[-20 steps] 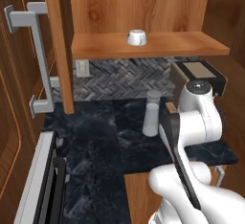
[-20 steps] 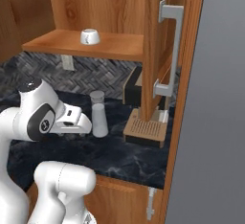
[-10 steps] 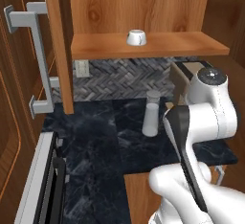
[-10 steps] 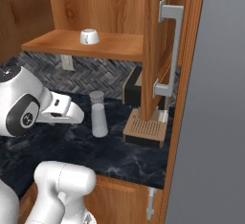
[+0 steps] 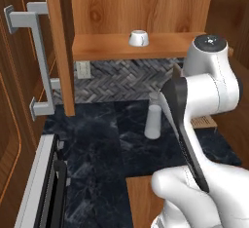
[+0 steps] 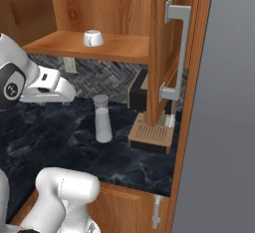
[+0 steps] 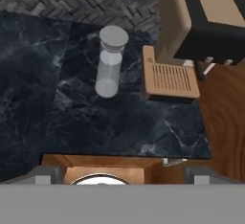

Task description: There is a tray on the dining counter. Grab the cup, mug, and pitcher and place them on the tray. The pitcher may be placed next to the tray if it cannot fit the tray.

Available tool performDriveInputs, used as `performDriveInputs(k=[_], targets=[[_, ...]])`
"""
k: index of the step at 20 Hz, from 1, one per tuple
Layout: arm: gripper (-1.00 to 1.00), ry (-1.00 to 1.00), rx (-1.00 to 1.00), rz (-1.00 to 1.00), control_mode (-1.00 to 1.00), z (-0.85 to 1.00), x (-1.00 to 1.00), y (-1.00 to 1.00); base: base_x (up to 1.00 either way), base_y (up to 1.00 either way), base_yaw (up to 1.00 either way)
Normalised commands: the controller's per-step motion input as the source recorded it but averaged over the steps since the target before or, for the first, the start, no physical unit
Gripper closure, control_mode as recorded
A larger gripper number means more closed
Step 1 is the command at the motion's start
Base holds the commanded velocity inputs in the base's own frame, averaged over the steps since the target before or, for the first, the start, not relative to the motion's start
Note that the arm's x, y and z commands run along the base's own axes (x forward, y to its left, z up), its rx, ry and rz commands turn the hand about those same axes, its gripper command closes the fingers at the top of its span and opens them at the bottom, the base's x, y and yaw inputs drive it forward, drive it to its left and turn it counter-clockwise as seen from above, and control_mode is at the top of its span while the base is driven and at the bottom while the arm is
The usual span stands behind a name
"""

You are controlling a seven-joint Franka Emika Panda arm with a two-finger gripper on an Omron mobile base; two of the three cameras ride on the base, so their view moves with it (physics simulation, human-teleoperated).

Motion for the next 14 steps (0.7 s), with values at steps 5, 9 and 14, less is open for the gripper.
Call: performDriveInputs(k=[5,9,14], targets=[[-1.00,0.00,0.02,0.00,-1.00,0.24,0.48,0.41,0.00,0.00,0.00],[-1.00,0.00,0.05,0.00,-1.00,0.09,0.60,0.26,0.00,0.00,0.00],[-1.00,0.00,0.09,0.00,-1.00,0.16,0.67,0.01,0.00,0.00,0.00]])
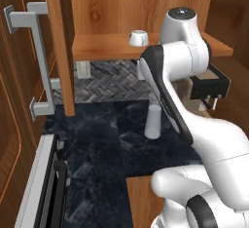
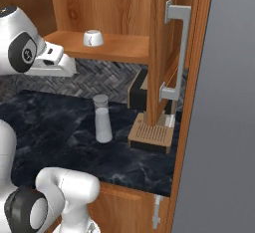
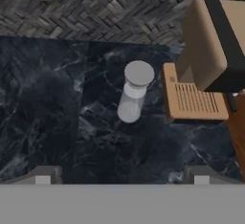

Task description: There is a tray on the dining counter. Grab the cup, mug, and pitcher and place them on the tray. The pitcher may be placed next to the tray if it cannot fit the tray.

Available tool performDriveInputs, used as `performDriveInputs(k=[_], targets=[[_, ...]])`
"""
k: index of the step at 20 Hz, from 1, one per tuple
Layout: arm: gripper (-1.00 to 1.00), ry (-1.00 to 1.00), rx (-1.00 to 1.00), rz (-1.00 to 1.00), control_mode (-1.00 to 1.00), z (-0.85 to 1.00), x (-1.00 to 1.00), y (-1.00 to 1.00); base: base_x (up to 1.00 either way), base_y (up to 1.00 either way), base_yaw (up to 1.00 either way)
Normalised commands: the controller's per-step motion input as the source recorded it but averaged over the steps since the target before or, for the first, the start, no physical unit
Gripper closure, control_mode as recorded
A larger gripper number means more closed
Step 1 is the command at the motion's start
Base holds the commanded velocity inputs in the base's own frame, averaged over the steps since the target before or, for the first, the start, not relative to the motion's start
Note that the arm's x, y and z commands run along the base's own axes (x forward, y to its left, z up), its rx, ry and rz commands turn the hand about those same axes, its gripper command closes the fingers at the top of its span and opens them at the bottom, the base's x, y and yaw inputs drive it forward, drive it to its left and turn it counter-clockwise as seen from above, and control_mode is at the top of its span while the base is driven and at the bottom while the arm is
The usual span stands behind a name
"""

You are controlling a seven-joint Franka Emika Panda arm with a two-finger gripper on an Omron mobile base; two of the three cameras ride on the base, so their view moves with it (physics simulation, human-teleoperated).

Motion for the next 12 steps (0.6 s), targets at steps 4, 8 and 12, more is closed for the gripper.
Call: performDriveInputs(k=[4,8,12], targets=[[-1.00,0.00,0.10,0.00,-1.00,0.11,0.77,0.00,0.00,0.00,0.00],[-1.00,0.00,0.09,0.00,-1.00,0.12,0.66,0.00,0.00,0.00,0.00],[-1.00,-0.04,0.08,0.00,-1.00,0.18,0.58,0.00,0.00,0.00,0.00]])
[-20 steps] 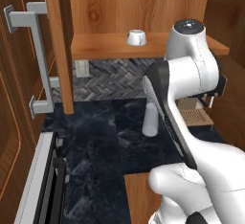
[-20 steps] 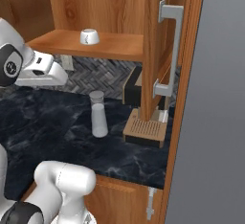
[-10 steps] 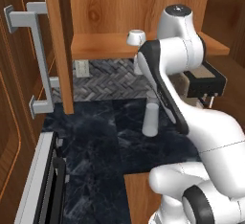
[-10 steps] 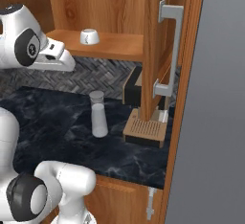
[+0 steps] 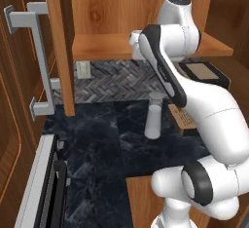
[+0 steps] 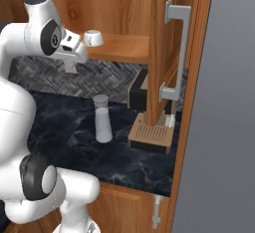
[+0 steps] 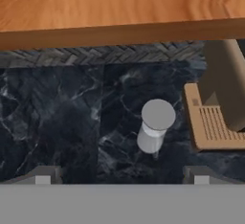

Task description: There is a tray on the dining counter. Grab the cup, mug, and pitcher and place them on the tray. The pitcher may be placed next to the tray if it cannot fit the tray.

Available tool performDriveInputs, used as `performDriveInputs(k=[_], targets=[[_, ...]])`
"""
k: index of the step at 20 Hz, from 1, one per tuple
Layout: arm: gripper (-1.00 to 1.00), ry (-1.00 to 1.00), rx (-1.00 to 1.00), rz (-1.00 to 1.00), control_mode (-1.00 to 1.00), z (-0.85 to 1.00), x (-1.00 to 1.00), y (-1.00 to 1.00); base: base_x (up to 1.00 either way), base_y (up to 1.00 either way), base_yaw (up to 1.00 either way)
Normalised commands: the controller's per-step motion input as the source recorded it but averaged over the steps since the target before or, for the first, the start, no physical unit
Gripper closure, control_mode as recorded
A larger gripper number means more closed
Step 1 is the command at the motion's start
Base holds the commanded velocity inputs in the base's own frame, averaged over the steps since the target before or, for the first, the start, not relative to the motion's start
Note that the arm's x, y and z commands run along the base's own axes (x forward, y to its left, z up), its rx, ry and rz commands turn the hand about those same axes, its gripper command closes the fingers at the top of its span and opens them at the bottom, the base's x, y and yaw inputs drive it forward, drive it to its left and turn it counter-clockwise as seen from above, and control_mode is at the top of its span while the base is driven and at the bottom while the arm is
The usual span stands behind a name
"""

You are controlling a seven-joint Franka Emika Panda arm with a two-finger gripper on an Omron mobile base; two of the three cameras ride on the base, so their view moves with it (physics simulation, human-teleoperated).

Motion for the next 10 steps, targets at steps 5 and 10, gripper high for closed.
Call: performDriveInputs(k=[5,10], targets=[[-1.00,-0.05,0.02,-0.02,-1.00,0.24,0.54,0.00,0.00,0.00,0.00],[-1.00,0.00,0.00,-0.03,-1.00,0.23,0.56,0.00,0.00,0.00,0.00]])
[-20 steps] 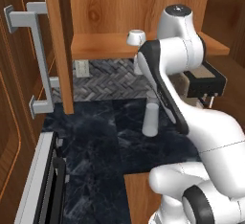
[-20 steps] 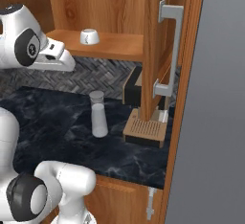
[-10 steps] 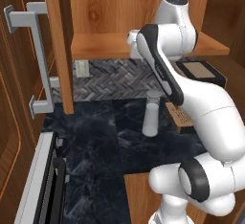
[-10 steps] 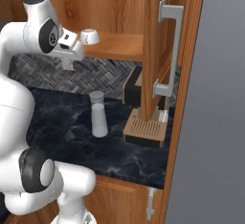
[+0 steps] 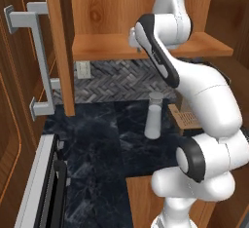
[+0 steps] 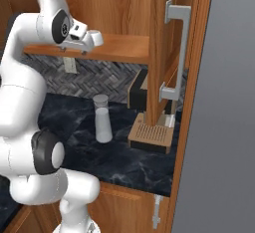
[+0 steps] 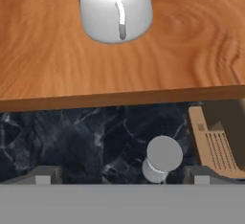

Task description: There is a tray on the dining counter. Grab the cup, mug, and pitcher and place them on the tray. The pitcher may be placed next to the tray if it cannot fit the tray.

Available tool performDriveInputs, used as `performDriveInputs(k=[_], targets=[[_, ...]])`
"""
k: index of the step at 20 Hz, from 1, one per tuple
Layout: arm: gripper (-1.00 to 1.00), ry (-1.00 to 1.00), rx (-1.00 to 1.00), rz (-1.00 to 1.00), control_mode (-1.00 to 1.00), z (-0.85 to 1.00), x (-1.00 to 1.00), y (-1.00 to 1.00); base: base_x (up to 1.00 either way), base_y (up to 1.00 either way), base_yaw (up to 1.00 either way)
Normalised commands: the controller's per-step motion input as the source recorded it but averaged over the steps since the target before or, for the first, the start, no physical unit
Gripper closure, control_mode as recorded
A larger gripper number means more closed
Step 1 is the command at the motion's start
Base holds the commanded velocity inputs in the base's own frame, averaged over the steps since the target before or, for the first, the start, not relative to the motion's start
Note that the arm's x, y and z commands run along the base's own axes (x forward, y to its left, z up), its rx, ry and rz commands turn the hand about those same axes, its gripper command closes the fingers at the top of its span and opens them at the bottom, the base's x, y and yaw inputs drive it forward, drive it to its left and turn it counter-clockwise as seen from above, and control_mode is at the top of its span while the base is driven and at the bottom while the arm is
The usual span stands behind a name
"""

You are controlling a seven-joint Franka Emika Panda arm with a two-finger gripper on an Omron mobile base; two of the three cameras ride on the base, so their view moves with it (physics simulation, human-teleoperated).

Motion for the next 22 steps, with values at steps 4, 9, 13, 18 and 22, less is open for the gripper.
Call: performDriveInputs(k=[4,9,13,18,22], targets=[[-1.00,0.00,0.00,-0.03,-1.00,0.06,0.53,0.00,0.00,0.00,0.00],[-1.00,0.00,0.00,-0.01,-1.00,0.01,0.50,0.00,0.00,0.00,0.00],[-1.00,0.00,-0.01,0.00,-1.00,0.00,0.51,0.00,0.00,0.00,0.00],[-1.00,0.00,-0.01,0.00,-1.00,0.00,0.51,0.00,0.00,0.00,0.00],[-1.00,0.00,0.00,0.00,-1.00,0.00,0.36,0.00,0.00,0.00,0.00]])
